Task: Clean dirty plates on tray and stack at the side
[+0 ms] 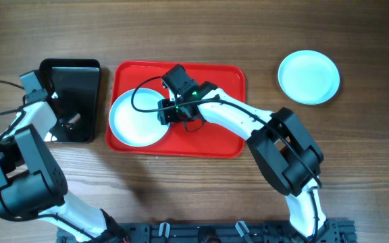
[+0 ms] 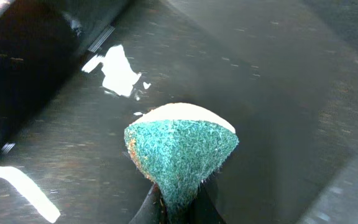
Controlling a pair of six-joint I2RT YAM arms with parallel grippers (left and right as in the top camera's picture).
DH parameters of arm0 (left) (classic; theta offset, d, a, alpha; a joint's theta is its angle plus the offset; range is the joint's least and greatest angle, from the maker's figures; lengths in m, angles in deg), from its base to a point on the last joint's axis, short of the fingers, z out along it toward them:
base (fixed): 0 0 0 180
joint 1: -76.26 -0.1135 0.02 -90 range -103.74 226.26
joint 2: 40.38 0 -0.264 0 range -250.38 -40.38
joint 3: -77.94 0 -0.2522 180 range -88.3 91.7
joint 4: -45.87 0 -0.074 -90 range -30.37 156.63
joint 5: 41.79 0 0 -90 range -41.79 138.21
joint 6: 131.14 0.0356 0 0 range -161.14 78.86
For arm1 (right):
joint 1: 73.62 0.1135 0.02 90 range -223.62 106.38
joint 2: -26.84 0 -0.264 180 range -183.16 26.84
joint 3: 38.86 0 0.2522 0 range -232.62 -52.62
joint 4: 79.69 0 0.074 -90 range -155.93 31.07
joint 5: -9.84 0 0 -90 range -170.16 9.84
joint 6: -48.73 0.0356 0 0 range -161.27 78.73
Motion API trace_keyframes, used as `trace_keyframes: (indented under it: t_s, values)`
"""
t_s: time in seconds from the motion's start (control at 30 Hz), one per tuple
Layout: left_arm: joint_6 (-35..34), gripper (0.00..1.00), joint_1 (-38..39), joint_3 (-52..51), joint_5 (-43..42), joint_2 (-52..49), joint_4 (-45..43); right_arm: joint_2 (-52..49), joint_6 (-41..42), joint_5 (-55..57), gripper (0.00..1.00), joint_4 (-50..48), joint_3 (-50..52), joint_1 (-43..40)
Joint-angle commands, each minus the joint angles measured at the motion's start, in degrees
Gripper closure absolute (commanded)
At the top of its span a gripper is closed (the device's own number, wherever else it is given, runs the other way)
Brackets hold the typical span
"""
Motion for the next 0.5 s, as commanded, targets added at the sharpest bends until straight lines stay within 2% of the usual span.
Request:
trace_keyframes:
  t_s: [0.0, 0.03, 0.07, 0.1, 0.17, 0.23, 0.33, 0.37, 0.4, 0.43, 0.47]
  values:
    - [0.15, 0.78, 0.11, 0.74, -8.83, 2.80, 0.98, -1.49, -1.14, 1.42, 0.31, 0.63, 0.15, -0.02]
    - [0.15, 0.51, 0.11, 0.74, -7.74, 3.43, 0.98, -1.49, -1.16, 1.40, 0.27, 0.63, 0.15, -0.02]
    - [0.15, 0.29, 0.11, 0.72, -7.23, 3.45, 1.01, -1.49, -1.16, 1.38, 0.25, 0.70, 0.15, -0.02]
    - [0.17, 0.20, 0.11, 0.63, -7.13, 3.34, 1.44, -1.49, -1.16, 1.38, 0.26, 0.90, 0.15, -0.02]
    - [0.17, 0.20, 0.11, 0.44, -6.45, 2.38, 2.34, -1.49, -1.14, 1.33, 0.25, 1.03, 0.15, 0.00]
    - [0.17, 0.28, 0.11, 0.33, -4.44, 0.94, 3.19, -1.49, -1.14, 1.11, 0.26, 1.03, 0.15, -0.02]
    - [0.20, 0.55, 0.09, -0.20, -3.04, -0.94, 3.08, -1.49, -1.14, 0.96, 0.36, 1.07, 0.15, 0.00]
    - [0.17, 0.69, 0.11, -0.20, -3.08, -1.57, 2.95, -1.49, -1.14, 0.96, 0.40, 1.22, 0.15, 0.04]
    - [0.17, 0.89, 0.11, -0.20, -3.06, -2.01, 2.93, -1.49, -1.16, 1.16, 0.50, 1.31, 0.15, 0.09]
    - [0.15, 0.96, 0.11, -0.20, -3.06, -2.05, 2.93, -1.49, -1.14, 1.70, 0.60, 1.49, 0.15, 0.15]
    - [0.15, 0.96, 0.11, -0.15, -3.08, -1.99, 2.73, -1.49, -1.11, 2.62, 0.68, 1.77, 0.15, 0.15]
